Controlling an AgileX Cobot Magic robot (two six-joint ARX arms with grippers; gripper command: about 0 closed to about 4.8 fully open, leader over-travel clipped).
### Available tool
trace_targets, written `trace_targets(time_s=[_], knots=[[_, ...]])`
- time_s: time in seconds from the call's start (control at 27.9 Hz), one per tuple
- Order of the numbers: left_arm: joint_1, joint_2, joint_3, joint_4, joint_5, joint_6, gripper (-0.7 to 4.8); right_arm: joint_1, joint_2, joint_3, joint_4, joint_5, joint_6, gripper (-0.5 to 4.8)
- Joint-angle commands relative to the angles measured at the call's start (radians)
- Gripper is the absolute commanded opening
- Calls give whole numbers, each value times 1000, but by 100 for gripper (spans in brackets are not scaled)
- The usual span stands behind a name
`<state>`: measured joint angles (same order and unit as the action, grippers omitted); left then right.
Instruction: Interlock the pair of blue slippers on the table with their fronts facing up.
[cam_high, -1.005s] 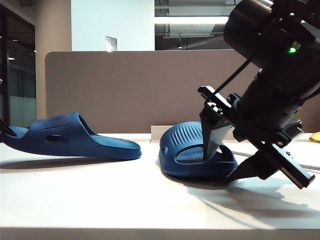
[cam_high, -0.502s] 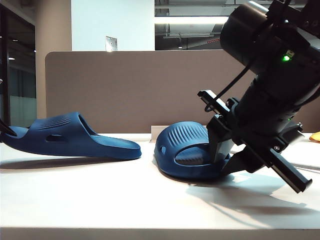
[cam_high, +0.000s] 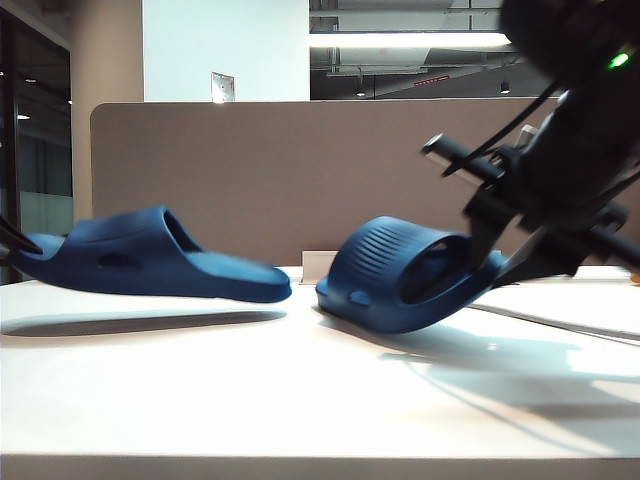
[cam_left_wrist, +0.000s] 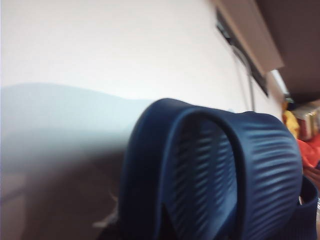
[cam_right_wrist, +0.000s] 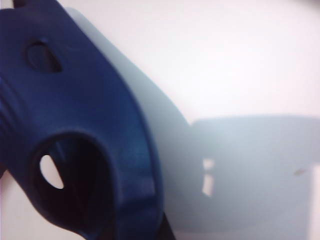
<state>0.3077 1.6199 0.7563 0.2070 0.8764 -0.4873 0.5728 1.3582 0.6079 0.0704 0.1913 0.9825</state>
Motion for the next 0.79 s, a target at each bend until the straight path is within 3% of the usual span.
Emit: trace_targets(time_s=[0.04, 0.32, 0.61, 0.79], knots=[[8, -5, 2, 42, 61, 6, -6, -53, -76, 5, -14, -100, -137, -1], [9, -5, 2, 43, 182, 82, -6, -227, -293, 5, -138, -512, -312, -1], [31, -5, 2, 35, 196, 160, -6, -402, -406, 5, -285, -716, -449, -1], [31, -5, 2, 34, 224, 167, -6, -495, -408, 5, -343, -889, -537, -1]])
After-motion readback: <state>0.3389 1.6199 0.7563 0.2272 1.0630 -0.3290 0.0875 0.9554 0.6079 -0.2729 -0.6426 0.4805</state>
